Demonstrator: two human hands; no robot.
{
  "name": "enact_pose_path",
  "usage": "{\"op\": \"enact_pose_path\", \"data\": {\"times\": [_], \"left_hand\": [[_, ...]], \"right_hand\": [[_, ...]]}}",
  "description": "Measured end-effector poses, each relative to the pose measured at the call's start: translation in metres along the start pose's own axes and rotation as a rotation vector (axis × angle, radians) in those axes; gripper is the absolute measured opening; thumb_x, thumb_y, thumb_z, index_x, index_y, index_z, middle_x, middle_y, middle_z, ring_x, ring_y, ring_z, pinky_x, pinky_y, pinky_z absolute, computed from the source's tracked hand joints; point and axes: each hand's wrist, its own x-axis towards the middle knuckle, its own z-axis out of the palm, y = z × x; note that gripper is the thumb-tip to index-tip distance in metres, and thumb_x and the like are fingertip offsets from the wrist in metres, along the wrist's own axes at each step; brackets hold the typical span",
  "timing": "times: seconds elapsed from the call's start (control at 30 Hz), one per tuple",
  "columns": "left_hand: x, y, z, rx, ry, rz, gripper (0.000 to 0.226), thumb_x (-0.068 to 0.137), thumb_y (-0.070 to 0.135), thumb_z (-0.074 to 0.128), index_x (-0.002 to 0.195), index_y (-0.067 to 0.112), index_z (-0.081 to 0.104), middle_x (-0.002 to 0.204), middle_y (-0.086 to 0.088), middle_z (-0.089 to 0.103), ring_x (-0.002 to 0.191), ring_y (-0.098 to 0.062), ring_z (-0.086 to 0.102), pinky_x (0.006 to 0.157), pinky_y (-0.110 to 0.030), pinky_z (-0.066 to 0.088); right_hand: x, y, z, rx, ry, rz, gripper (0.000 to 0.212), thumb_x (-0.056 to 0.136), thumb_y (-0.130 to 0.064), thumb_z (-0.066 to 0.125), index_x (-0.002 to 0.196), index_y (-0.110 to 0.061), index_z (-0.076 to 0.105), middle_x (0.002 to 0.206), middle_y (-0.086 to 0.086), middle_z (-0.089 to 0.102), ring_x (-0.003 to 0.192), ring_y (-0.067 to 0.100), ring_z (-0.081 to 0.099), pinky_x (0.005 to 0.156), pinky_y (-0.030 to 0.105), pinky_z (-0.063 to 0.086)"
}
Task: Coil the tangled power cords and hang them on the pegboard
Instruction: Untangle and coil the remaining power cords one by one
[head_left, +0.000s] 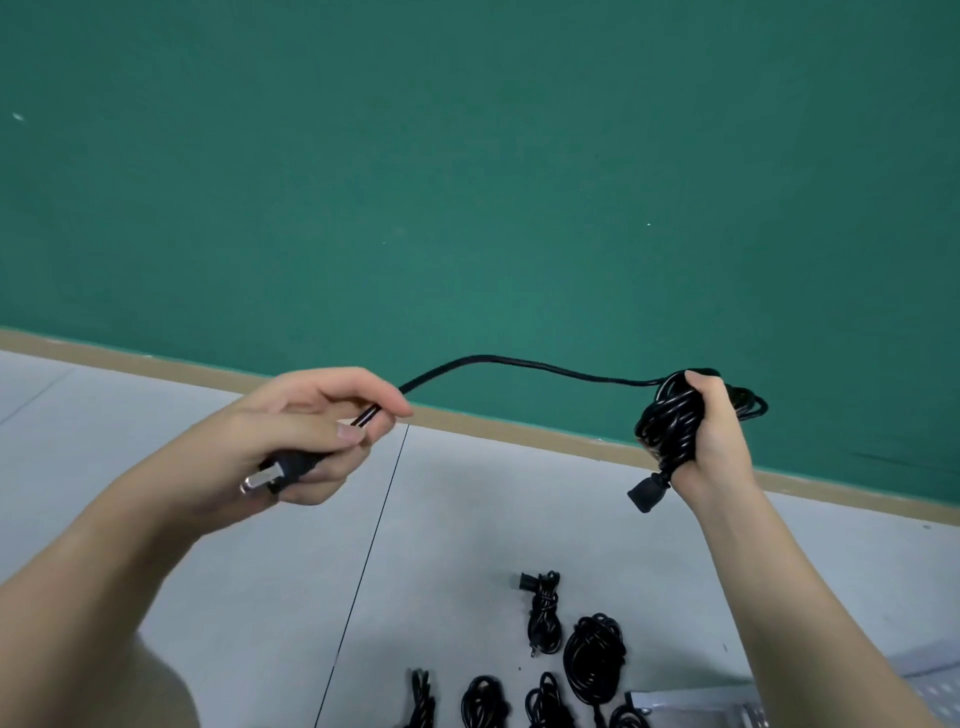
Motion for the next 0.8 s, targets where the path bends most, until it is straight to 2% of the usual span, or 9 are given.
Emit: {"op": "enact_pose_path", "data": {"times": [0.1, 0.2, 0.33, 0.43, 0.5, 0.53, 0.6, 0.67, 0.8], "left_hand": [[0.010, -0.004, 0.007, -0.037, 0.181, 0.066, 0.018, 0.080, 0.000, 0.066, 0.098, -0.003, 0.069, 0.077, -0.016, 0.032, 0.047, -0.011, 0.026, 0.039, -0.017, 0.026], [0.026, -0.016, 0.016, 0.064, 0.393, 0.072, 0.016, 0.095, -0.006, 0.057, 0.099, 0.000, 0.071, 0.063, -0.006, 0.043, 0.047, -0.017, 0.030, 0.041, -0.021, 0.029], [0.044, -0.033, 0.035, 0.076, 0.493, 0.084, 0.028, 0.106, 0.010, 0.049, 0.100, -0.004, 0.072, 0.073, -0.004, 0.052, 0.050, -0.020, 0.038, 0.043, -0.026, 0.034], [0.049, -0.035, 0.051, 0.085, 0.430, 0.156, 0.022, 0.099, 0.006, 0.055, 0.101, 0.005, 0.076, 0.085, -0.011, 0.060, 0.051, -0.029, 0.051, 0.047, -0.031, 0.045], [0.049, -0.040, 0.056, 0.170, 0.308, 0.220, 0.037, 0.087, -0.002, 0.049, 0.113, 0.009, 0.074, 0.096, -0.011, 0.068, 0.066, -0.033, 0.064, 0.059, -0.032, 0.054], [0.048, -0.042, 0.057, 0.317, 0.259, 0.260, 0.045, 0.085, -0.004, 0.047, 0.119, 0.013, 0.072, 0.100, -0.006, 0.070, 0.076, -0.030, 0.069, 0.068, -0.030, 0.057], [0.046, -0.049, 0.060, 0.703, 0.211, 0.369, 0.043, 0.090, 0.002, 0.055, 0.122, 0.024, 0.070, 0.099, 0.008, 0.070, 0.087, -0.020, 0.071, 0.081, -0.024, 0.056], [0.046, -0.052, 0.061, 0.895, 0.192, 0.453, 0.034, 0.093, 0.005, 0.068, 0.121, 0.025, 0.071, 0.092, 0.015, 0.068, 0.085, -0.013, 0.071, 0.081, -0.023, 0.056], [0.047, -0.055, 0.059, 1.029, 0.175, 0.537, 0.029, 0.091, 0.009, 0.077, 0.113, 0.027, 0.070, 0.089, 0.020, 0.068, 0.081, 0.000, 0.067, 0.076, -0.026, 0.057]], "right_hand": [[-0.007, 0.001, 0.002, 0.011, -0.072, 0.001, 0.027, 0.085, -0.032, 0.069, 0.071, -0.022, 0.049, 0.071, -0.003, 0.047, 0.054, 0.015, 0.045, 0.058, 0.029, 0.040], [-0.023, 0.004, 0.011, 0.005, -0.138, 0.028, 0.021, 0.086, -0.032, 0.070, 0.084, -0.017, 0.056, 0.073, 0.001, 0.056, 0.066, 0.023, 0.054, 0.071, 0.039, 0.045], [-0.048, 0.011, 0.027, -0.004, -0.209, 0.085, 0.023, 0.086, -0.033, 0.069, 0.087, -0.012, 0.059, 0.070, 0.005, 0.059, 0.066, 0.029, 0.057, 0.070, 0.042, 0.042], [-0.062, 0.016, 0.035, -0.011, -0.274, 0.128, 0.023, 0.088, -0.033, 0.067, 0.086, -0.011, 0.062, 0.071, 0.007, 0.061, 0.064, 0.030, 0.059, 0.069, 0.041, 0.042], [-0.066, 0.016, 0.039, 0.003, -0.307, 0.138, 0.026, 0.084, -0.035, 0.070, 0.090, -0.011, 0.061, 0.074, 0.007, 0.061, 0.065, 0.030, 0.060, 0.067, 0.040, 0.045], [-0.066, 0.016, 0.041, 0.008, -0.320, 0.143, 0.030, 0.080, -0.036, 0.072, 0.091, -0.011, 0.061, 0.075, 0.007, 0.061, 0.065, 0.030, 0.061, 0.066, 0.041, 0.046], [-0.066, 0.015, 0.042, -0.004, -0.339, 0.160, 0.036, 0.073, -0.038, 0.073, 0.091, -0.010, 0.060, 0.073, 0.008, 0.061, 0.064, 0.031, 0.062, 0.067, 0.041, 0.045], [-0.067, 0.016, 0.041, -0.020, -0.374, 0.169, 0.039, 0.070, -0.038, 0.075, 0.091, -0.009, 0.059, 0.075, 0.009, 0.060, 0.065, 0.031, 0.063, 0.068, 0.042, 0.044], [-0.068, 0.017, 0.039, -0.025, -0.427, 0.174, 0.051, 0.062, -0.041, 0.079, 0.095, -0.009, 0.059, 0.082, 0.010, 0.059, 0.067, 0.030, 0.064, 0.067, 0.042, 0.045]]}}
